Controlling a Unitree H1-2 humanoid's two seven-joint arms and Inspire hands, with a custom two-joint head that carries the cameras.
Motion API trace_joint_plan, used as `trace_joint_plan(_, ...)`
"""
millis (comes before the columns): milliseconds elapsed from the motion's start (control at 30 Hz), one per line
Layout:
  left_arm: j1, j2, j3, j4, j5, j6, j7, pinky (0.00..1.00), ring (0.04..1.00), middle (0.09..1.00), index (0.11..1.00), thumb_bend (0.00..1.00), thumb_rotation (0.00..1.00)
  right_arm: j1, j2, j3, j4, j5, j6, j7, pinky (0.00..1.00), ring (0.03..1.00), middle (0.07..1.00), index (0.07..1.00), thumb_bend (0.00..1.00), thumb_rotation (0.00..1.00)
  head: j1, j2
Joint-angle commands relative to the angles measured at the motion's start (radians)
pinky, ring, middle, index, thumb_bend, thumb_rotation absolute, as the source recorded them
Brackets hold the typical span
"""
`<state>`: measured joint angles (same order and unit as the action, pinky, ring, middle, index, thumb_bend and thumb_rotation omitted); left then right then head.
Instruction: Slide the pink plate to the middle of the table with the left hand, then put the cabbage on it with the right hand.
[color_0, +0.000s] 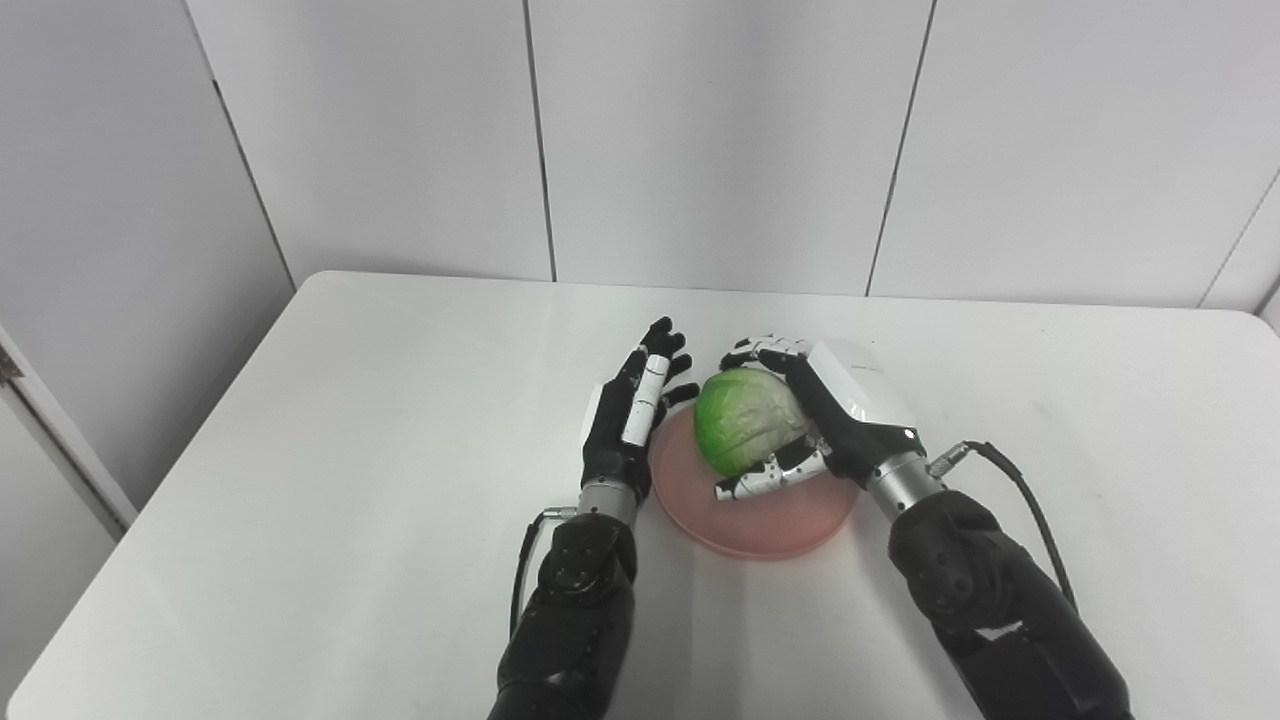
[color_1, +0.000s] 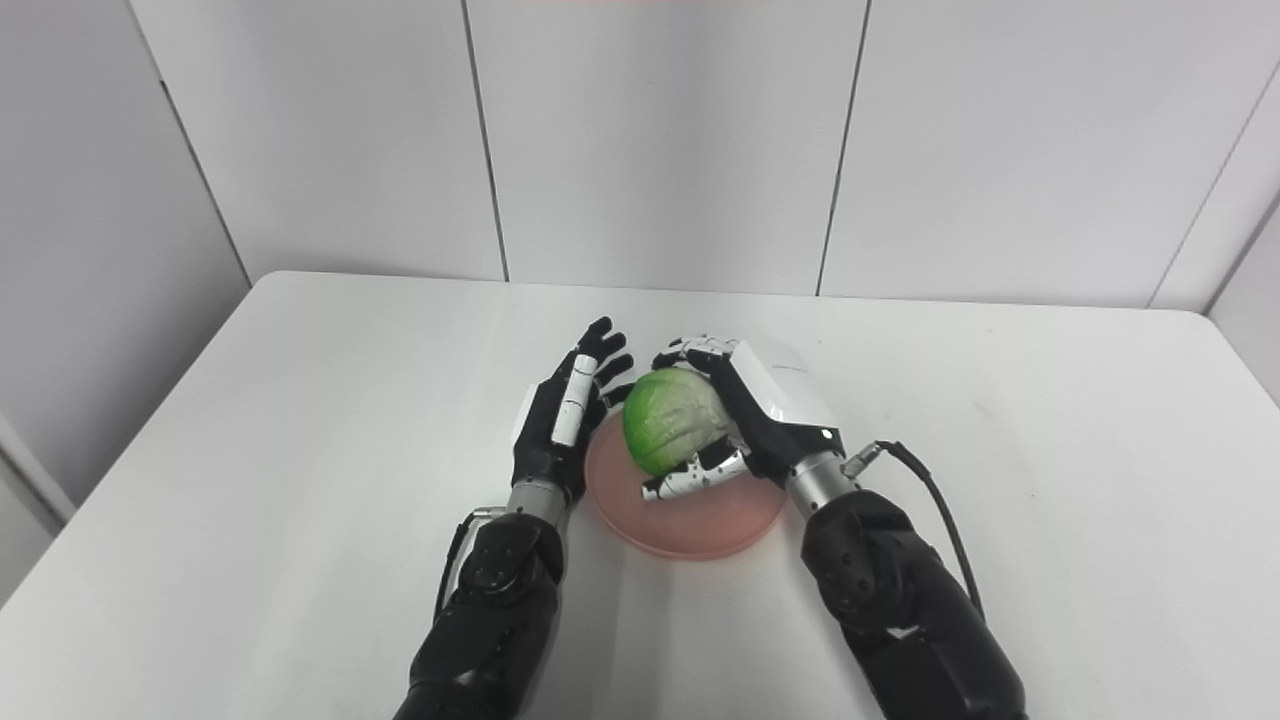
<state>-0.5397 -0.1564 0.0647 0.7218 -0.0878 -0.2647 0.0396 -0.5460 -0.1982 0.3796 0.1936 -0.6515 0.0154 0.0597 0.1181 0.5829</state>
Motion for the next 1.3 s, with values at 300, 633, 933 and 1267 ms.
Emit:
trace_joint_plan(300,0.103,-0.001,0.009,0.067,-0.041,-0.015,-0.035,0.71,0.867,0.869,0.866,0.88,0.83,-0.047,0.012,-0.028,-0.035,-0.022,-0.004,0.004,1.0,1.0,0.946,0.856,1.0,0.73,-0.03,0.008)
trace_joint_plan(633,0.094,0.015,0.006,0.049,0.045,-0.153,0.076,0.78,0.835,0.848,0.833,0.82,0.8,-0.033,0.044,-0.099,-0.001,0.059,-0.053,-0.058,1.0,0.985,0.908,0.894,0.88,1.0,-0.054,0.007)
trace_joint_plan(933,0.09,0.039,-0.048,-0.012,0.249,-0.205,0.304,0.76,0.823,0.847,0.836,0.75,0.81,-0.001,0.21,-0.373,0.094,0.509,-0.112,-0.11,0.86,0.879,0.853,0.895,0.78,1.0,-0.067,0.006)
trace_joint_plan(1267,0.082,0.057,-0.068,-0.025,0.297,-0.194,0.393,0.77,0.834,0.855,0.847,0.73,0.86,0.006,0.295,-0.535,0.195,0.746,-0.098,-0.15,0.86,0.885,0.892,0.933,0.77,1.0,-0.093,0.004)
